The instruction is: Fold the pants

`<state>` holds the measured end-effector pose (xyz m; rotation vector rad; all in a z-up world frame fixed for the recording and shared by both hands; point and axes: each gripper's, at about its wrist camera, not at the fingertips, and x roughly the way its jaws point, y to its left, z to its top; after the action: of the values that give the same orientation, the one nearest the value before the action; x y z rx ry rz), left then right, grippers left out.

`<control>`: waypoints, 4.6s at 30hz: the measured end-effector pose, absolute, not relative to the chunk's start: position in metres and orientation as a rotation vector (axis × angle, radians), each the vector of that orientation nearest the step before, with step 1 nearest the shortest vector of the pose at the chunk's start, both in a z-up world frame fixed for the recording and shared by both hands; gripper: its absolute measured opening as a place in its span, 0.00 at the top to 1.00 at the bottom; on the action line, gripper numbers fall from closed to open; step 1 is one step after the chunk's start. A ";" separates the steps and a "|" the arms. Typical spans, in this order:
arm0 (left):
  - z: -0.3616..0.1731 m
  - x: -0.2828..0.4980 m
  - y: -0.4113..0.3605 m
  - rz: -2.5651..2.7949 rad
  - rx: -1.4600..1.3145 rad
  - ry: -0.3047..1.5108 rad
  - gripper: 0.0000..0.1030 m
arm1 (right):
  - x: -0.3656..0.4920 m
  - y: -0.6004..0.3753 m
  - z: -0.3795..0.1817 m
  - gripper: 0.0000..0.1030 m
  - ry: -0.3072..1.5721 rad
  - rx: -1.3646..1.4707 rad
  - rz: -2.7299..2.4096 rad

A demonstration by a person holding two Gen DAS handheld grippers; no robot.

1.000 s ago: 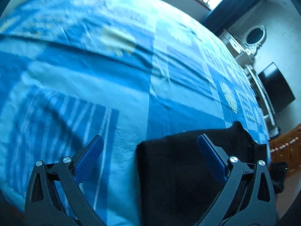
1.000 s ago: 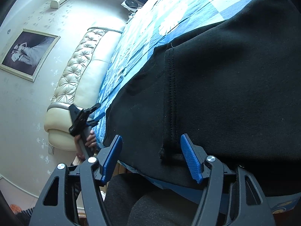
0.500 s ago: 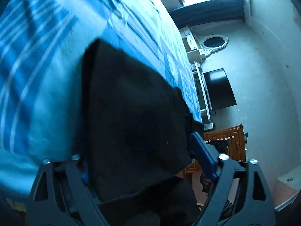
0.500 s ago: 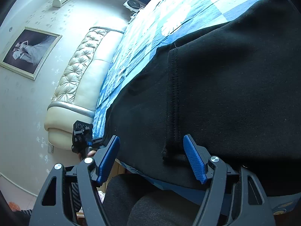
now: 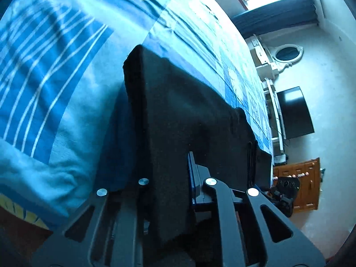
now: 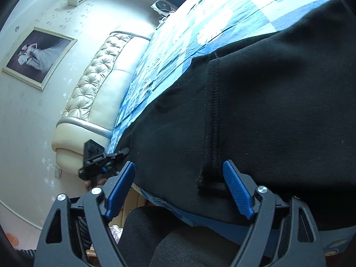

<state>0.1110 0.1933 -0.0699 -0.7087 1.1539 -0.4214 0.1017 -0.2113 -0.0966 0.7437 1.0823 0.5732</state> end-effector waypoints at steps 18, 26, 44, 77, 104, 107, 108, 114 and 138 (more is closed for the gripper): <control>0.037 0.093 0.088 -0.263 -0.291 1.014 0.86 | 0.093 -0.231 -0.058 0.17 1.021 0.565 0.277; 0.066 0.087 0.031 -0.260 -0.177 0.960 0.87 | 0.087 -0.250 -0.052 0.17 0.999 0.596 0.230; 0.081 0.081 -0.091 -0.288 0.014 0.931 0.88 | 0.051 -0.306 -0.032 0.17 0.928 0.587 0.110; -0.004 0.064 -0.304 -0.314 0.322 0.989 0.88 | -0.009 -0.425 -0.053 0.16 0.813 0.792 -0.066; -0.011 0.029 -0.325 -0.382 0.331 0.959 0.36 | -0.025 -0.449 -0.051 0.16 0.803 0.822 -0.120; 0.013 0.011 -0.312 -0.444 0.295 0.910 0.22 | -0.025 -0.451 -0.044 0.16 0.794 0.814 -0.107; 0.020 0.008 -0.307 -0.457 0.281 0.893 0.15 | -0.025 -0.450 -0.042 0.16 0.793 0.816 -0.096; 0.042 0.011 -0.227 -0.470 0.152 0.839 0.10 | -0.008 -0.437 -0.033 0.16 0.804 0.851 0.035; -0.051 0.041 -0.018 -0.289 -0.283 1.091 0.11 | 0.106 -0.338 -0.067 0.53 1.183 0.789 0.305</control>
<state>0.0409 -0.0180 -0.0508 -0.2834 1.0909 -0.2894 0.1055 -0.3378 -0.0667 0.7887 1.1834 0.3047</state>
